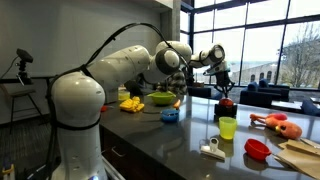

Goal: Press the orange button

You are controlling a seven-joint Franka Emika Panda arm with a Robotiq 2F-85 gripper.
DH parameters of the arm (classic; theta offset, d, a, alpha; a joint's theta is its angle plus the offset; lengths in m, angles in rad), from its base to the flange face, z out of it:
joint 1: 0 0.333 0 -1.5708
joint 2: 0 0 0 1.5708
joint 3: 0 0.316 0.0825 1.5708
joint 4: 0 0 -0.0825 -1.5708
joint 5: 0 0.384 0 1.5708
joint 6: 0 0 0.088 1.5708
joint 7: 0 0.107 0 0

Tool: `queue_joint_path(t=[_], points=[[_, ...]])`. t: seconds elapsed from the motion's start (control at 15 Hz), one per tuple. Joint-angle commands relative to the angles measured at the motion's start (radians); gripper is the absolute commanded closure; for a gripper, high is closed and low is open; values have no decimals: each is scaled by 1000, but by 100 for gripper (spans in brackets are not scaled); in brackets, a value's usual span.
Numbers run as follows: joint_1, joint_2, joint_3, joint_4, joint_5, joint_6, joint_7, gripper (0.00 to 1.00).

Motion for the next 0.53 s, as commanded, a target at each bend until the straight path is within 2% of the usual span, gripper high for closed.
queue_joint_path(t=[0.0, 0.47], points=[[4, 6, -19, -1, 26, -22, 3, 100], [7, 13, -3, 1, 7, -53, 4, 100]])
